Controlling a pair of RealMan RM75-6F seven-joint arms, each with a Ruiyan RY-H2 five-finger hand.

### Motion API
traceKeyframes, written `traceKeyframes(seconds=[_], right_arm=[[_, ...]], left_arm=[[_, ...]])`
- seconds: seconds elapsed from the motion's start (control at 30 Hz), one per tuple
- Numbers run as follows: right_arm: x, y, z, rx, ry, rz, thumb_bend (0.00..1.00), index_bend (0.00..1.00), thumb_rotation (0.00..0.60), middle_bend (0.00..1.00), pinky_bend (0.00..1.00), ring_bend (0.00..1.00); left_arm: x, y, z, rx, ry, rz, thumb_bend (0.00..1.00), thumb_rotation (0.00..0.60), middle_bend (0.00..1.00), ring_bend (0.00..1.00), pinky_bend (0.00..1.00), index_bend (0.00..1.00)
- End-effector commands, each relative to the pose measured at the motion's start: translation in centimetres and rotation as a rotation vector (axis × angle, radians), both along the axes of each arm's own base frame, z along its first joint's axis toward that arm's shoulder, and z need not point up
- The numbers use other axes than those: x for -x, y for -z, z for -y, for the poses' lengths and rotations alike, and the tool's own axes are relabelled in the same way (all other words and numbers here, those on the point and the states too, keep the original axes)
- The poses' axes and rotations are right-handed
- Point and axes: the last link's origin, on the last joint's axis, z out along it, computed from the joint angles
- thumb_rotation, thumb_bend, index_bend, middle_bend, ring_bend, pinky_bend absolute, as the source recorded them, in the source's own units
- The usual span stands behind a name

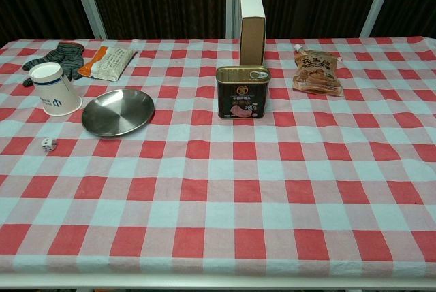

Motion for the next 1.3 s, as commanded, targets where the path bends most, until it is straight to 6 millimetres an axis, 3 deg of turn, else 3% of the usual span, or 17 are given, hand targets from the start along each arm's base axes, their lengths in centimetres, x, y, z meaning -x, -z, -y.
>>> traceKeyframes(seconds=[0.03, 0.47, 0.67, 0.77, 0.87, 0.93, 1.03, 1.13, 1.3], right_arm=[[0.1, -0.1, -0.2, 0.005, -0.003, 0.003, 0.14, 0.07, 0.600, 0.12, 0.02, 0.00], [0.4, -0.6, -0.9, 0.022, -0.009, 0.003, 0.14, 0.07, 0.600, 0.13, 0.02, 0.00], [0.2, -0.8, -0.4, 0.024, -0.019, -0.009, 0.14, 0.07, 0.600, 0.13, 0.03, 0.00], [0.0, -0.9, 0.0, 0.020, -0.026, -0.015, 0.14, 0.07, 0.600, 0.13, 0.03, 0.00], [-0.3, -0.9, 0.4, 0.015, -0.031, -0.021, 0.14, 0.07, 0.600, 0.13, 0.03, 0.00], [-0.4, -0.9, 0.5, 0.013, -0.033, -0.024, 0.14, 0.07, 0.600, 0.13, 0.03, 0.00], [-0.5, -0.9, 0.7, 0.013, -0.032, -0.027, 0.14, 0.07, 0.600, 0.14, 0.04, 0.00], [-0.6, -0.9, 0.8, 0.011, -0.030, -0.026, 0.14, 0.07, 0.600, 0.14, 0.04, 0.00], [-0.7, -0.7, 0.9, 0.004, -0.026, -0.029, 0.14, 0.07, 0.600, 0.14, 0.05, 0.00]], left_arm=[[0.0, 0.0, 0.2, -0.001, 0.003, 0.000, 0.21, 0.600, 0.14, 0.08, 0.07, 0.21], [-0.5, 0.3, -0.3, 0.027, 0.046, -0.005, 0.21, 0.600, 0.14, 0.08, 0.07, 0.21], [-1.7, 1.3, -2.9, 0.078, 0.097, 0.001, 0.21, 0.600, 0.15, 0.08, 0.08, 0.23], [-2.8, 2.4, -4.9, 0.118, 0.142, 0.024, 0.21, 0.600, 0.25, 0.15, 0.11, 0.26], [-3.9, 3.9, -7.0, 0.183, 0.182, 0.070, 0.21, 0.600, 0.36, 0.29, 0.26, 0.31], [-4.6, 5.1, -8.4, 0.235, 0.196, 0.108, 0.21, 0.600, 0.48, 0.44, 0.49, 0.34], [-5.0, 6.8, -9.8, 0.314, 0.195, 0.127, 0.21, 0.600, 0.59, 0.58, 0.70, 0.38], [-5.0, 8.9, -11.1, 0.383, 0.172, 0.131, 0.21, 0.600, 0.71, 0.70, 0.83, 0.40], [-5.2, 11.8, -12.3, 0.441, 0.124, 0.198, 0.21, 0.600, 0.81, 0.80, 0.93, 0.42]])
